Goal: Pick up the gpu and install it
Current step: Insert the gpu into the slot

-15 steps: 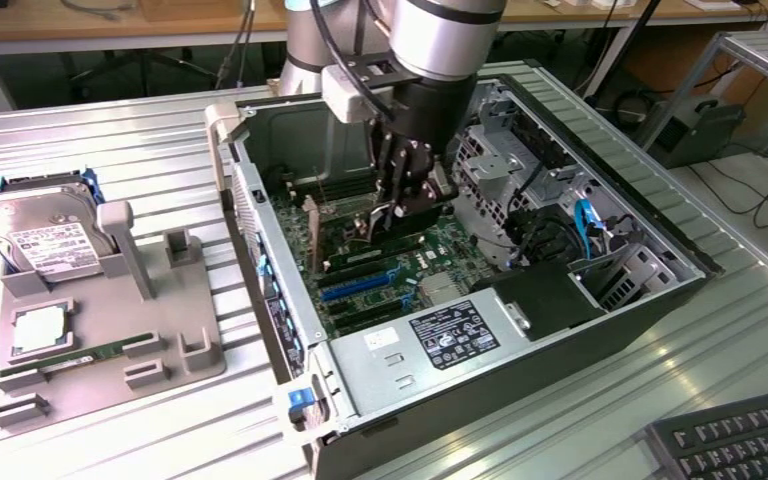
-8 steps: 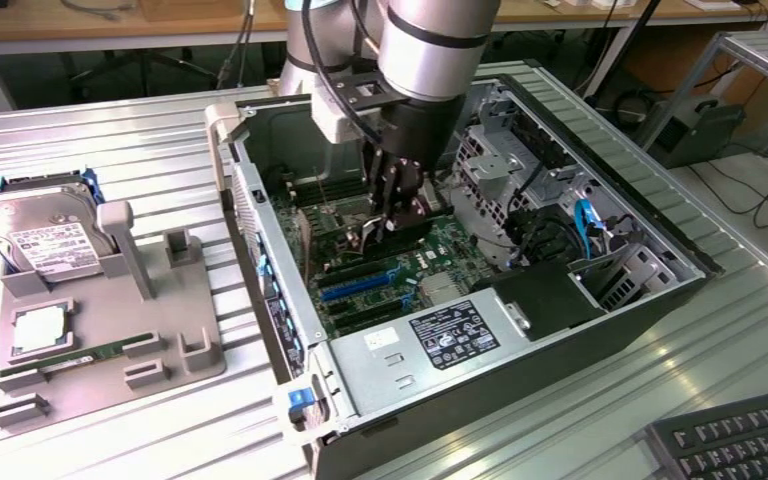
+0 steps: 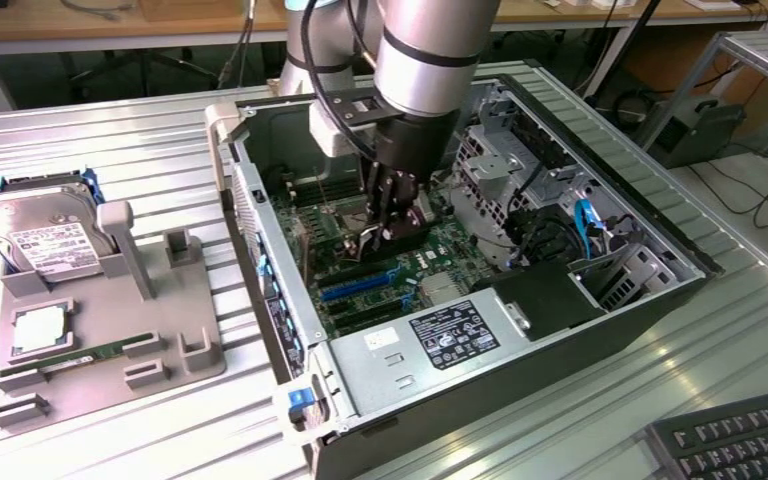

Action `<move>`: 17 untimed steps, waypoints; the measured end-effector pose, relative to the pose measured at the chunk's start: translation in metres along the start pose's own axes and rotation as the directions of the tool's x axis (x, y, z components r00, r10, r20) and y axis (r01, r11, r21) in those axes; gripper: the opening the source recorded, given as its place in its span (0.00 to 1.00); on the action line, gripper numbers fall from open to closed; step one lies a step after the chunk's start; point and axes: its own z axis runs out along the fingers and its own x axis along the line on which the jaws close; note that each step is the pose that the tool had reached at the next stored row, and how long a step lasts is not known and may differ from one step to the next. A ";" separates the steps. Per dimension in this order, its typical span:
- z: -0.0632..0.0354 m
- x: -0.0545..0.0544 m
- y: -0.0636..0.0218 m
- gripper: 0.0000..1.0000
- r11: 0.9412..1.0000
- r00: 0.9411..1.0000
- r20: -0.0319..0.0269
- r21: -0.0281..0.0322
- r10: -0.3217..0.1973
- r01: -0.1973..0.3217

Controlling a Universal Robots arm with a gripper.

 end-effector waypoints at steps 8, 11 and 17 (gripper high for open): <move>0.0077 0.000 0.0031 0.26 0.999 0.999 0.001 0.000 0.033 -0.033; 0.0112 0.000 0.0042 0.26 0.999 0.999 0.000 -0.001 0.036 -0.036; 0.0194 0.000 0.0047 0.26 0.999 0.999 0.001 -0.012 0.038 -0.038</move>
